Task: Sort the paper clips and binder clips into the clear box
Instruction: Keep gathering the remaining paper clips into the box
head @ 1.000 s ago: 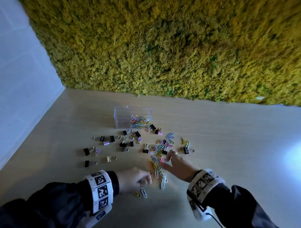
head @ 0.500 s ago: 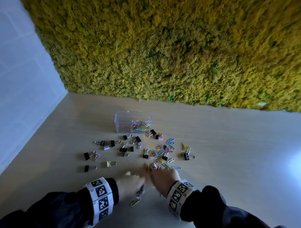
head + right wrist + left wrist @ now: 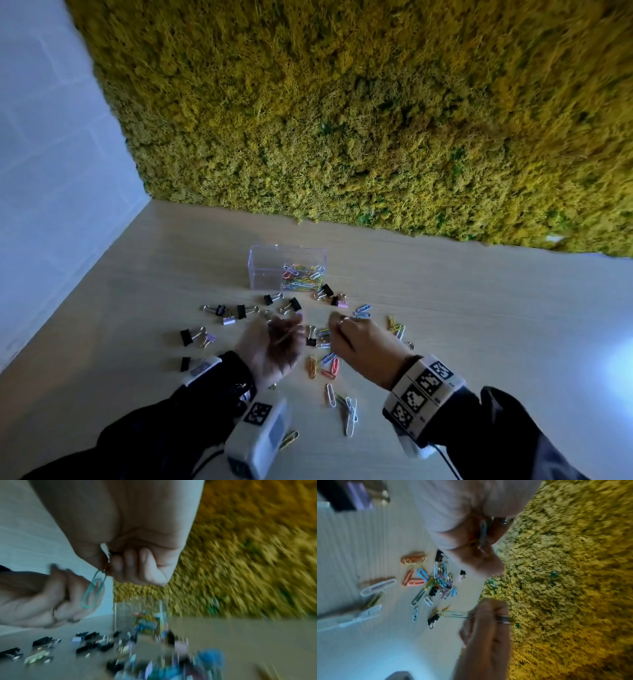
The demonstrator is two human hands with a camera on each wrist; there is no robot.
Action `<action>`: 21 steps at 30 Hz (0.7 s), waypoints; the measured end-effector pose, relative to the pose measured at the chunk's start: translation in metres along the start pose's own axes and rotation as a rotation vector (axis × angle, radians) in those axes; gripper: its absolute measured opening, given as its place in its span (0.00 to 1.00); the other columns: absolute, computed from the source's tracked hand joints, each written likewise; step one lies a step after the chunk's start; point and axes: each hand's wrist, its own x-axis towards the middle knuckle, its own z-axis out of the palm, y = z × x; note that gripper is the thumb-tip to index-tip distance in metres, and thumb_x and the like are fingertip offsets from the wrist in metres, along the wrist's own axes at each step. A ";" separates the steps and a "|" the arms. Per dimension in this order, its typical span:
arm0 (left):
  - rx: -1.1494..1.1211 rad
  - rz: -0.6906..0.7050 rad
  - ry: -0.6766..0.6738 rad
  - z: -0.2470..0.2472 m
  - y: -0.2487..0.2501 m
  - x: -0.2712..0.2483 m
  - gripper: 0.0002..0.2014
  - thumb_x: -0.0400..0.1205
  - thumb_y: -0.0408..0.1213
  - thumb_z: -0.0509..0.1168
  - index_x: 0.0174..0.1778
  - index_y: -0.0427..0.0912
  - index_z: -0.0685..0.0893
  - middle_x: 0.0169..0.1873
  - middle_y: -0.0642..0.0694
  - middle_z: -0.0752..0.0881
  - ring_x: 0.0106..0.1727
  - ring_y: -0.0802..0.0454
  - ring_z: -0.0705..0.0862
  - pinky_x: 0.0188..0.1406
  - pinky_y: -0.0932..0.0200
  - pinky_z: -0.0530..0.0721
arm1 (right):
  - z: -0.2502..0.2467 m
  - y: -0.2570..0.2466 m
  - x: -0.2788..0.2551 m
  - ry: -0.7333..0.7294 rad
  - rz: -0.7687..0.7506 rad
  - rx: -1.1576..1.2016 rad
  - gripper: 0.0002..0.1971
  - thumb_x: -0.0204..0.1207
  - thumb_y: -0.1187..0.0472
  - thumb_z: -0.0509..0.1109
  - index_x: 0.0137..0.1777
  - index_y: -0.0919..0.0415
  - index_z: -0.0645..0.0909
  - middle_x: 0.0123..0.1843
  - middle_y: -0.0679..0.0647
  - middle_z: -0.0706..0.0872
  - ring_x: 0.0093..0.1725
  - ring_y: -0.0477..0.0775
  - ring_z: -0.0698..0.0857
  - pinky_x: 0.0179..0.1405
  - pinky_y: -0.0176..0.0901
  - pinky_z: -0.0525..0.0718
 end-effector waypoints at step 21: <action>-0.042 -0.077 -0.026 0.005 0.046 0.032 0.18 0.80 0.34 0.53 0.25 0.38 0.80 0.14 0.49 0.75 0.13 0.57 0.75 0.09 0.68 0.76 | -0.020 0.050 0.129 -0.137 0.334 0.031 0.52 0.63 0.50 0.78 0.80 0.58 0.48 0.78 0.61 0.64 0.75 0.62 0.66 0.75 0.63 0.65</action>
